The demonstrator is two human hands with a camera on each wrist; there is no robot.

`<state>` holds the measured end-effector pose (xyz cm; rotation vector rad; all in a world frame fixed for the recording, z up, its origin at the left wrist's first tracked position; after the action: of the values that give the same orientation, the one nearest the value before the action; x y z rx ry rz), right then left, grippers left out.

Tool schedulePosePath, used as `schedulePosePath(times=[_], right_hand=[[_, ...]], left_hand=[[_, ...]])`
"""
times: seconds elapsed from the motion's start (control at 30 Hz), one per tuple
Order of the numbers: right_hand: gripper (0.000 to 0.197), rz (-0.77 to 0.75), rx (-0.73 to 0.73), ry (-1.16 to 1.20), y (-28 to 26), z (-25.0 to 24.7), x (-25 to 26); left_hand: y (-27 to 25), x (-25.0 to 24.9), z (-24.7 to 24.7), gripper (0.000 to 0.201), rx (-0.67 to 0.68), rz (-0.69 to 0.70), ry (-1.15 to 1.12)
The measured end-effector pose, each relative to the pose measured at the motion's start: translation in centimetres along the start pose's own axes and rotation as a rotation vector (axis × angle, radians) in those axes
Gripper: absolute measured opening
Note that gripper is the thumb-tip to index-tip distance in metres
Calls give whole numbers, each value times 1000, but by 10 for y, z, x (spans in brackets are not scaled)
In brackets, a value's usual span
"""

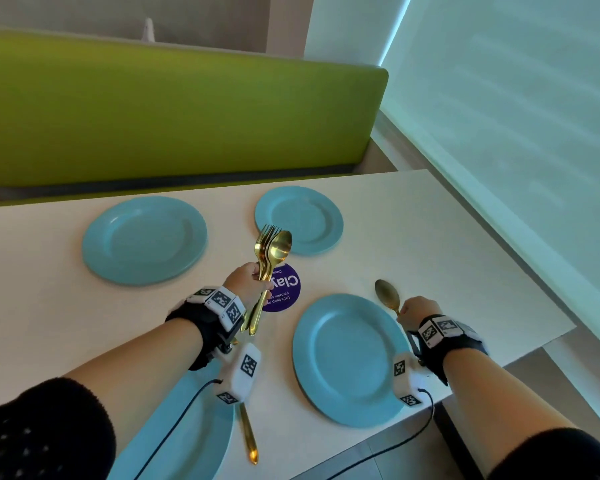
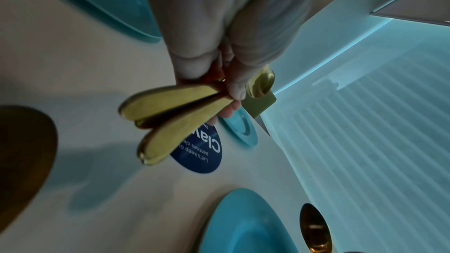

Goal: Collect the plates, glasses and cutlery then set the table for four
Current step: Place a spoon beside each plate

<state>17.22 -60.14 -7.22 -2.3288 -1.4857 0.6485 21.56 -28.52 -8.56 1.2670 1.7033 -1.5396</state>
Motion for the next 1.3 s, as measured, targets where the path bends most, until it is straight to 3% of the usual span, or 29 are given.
schedulePosePath(times=[0.37,0.7,0.97,1.1,1.2,1.3], right_hand=[[22,21,73,-22,35,36,-20],[31,103,-16,122,35,35,-21],[19,153,-49,199,25,33,-23],[25,175,-79,237,23,34,-25],[18,189,-88,275,22,30,-27],[32,124,-42,319,22,30,-25]], left_hand=[[12,4,17,25,-23,-40,27],[14,6,23,19,-47,-41,28],[14,2,24,25,-54,-34,23],[11,1,24,17,-66,-20,26],[10,1,25,12,-68,-9,42],[9,0,25,13,-68,-2,38]])
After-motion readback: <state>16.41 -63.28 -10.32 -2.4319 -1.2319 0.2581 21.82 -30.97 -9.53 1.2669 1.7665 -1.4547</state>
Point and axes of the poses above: each hand's wrist, its own y-axis towards the middle knuckle, its own z-axis out of the palm, x = y × z, the point moved 4 cm from there along y, towards the middle knuckle, and after that the axes turned 1 degree about -z, right-handed, at the moved point
